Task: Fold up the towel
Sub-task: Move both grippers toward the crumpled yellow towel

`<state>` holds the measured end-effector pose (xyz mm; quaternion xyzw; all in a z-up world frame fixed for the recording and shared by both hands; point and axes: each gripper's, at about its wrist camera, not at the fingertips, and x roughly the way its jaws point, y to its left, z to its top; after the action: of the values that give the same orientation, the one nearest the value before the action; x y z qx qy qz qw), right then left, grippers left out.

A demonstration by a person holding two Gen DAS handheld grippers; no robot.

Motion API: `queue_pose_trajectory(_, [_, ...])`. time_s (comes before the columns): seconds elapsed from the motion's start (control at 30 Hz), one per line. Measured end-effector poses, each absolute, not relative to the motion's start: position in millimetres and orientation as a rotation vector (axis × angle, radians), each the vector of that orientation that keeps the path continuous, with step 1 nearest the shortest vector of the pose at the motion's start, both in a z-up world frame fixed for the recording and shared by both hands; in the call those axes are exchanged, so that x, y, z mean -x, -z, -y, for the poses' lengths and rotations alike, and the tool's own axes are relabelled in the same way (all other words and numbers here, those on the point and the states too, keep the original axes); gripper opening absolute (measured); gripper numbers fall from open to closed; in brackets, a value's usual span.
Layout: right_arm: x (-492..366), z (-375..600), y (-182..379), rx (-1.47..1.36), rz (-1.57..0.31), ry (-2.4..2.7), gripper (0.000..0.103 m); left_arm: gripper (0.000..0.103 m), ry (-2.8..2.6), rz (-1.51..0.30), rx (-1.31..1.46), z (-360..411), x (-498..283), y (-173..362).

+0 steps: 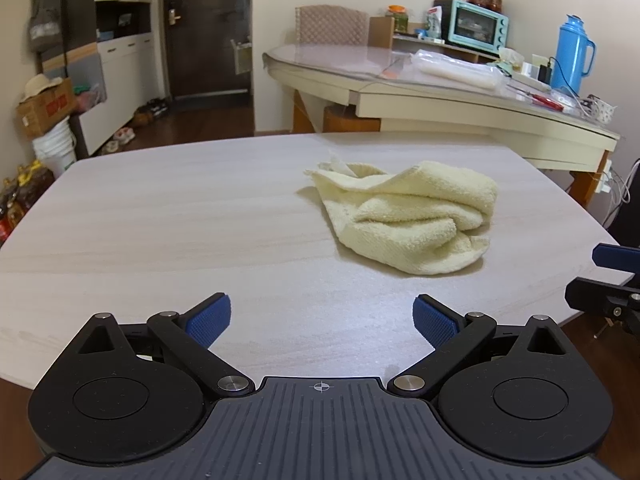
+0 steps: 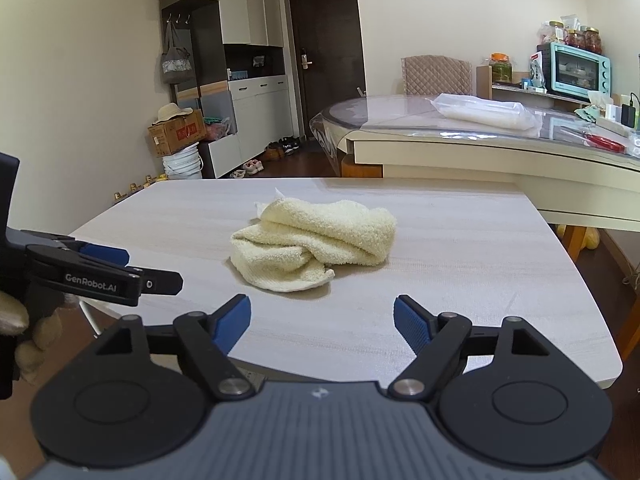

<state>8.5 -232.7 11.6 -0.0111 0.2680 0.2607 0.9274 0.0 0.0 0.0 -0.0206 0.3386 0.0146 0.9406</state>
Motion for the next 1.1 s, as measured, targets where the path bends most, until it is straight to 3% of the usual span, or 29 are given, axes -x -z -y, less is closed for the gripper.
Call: queue_pose_trajectory(1.1, [-14.8, 230.8, -15.2, 0.032, -0.548, -0.537, 0.083, 0.100, -0.025, -0.674, 0.036, 6.2, -5.9, 0.1])
